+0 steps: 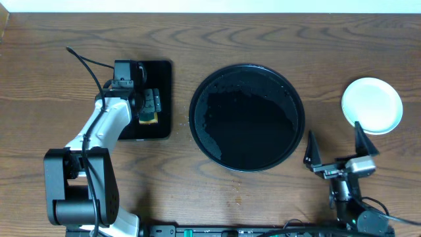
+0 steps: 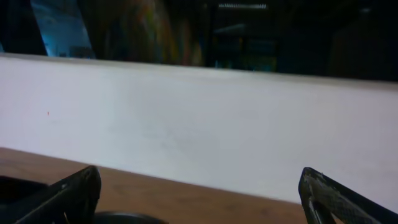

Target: Clean dirty plates on tray and stack at the side

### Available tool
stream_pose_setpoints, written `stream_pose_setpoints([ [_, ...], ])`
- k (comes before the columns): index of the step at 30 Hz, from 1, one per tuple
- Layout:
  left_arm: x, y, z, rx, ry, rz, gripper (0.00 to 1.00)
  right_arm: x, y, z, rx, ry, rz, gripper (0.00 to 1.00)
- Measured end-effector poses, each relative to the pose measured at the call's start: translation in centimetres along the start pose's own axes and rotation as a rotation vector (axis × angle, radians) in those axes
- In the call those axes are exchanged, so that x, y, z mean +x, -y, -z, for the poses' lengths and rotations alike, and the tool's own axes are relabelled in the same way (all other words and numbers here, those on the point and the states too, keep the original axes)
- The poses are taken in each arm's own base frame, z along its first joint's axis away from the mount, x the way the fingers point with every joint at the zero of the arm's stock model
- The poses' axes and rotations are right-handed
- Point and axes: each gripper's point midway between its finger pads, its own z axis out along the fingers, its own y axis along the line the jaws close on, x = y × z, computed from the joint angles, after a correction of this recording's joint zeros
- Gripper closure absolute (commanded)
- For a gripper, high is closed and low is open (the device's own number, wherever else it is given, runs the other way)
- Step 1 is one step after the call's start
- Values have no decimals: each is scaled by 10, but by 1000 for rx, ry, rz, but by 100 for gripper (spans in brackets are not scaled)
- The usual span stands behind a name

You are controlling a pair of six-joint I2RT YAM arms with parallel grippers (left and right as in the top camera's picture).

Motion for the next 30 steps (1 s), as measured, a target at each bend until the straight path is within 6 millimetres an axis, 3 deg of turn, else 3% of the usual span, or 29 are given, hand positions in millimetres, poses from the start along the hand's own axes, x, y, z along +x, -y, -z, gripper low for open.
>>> stream_pose_setpoints([
  [11, 0, 0, 0, 0, 0, 0, 13, 97, 5, 19, 36, -383, -70, 1],
  [30, 0, 0, 0, 0, 0, 0, 13, 98, 5, 19, 39, -388, -70, 1],
])
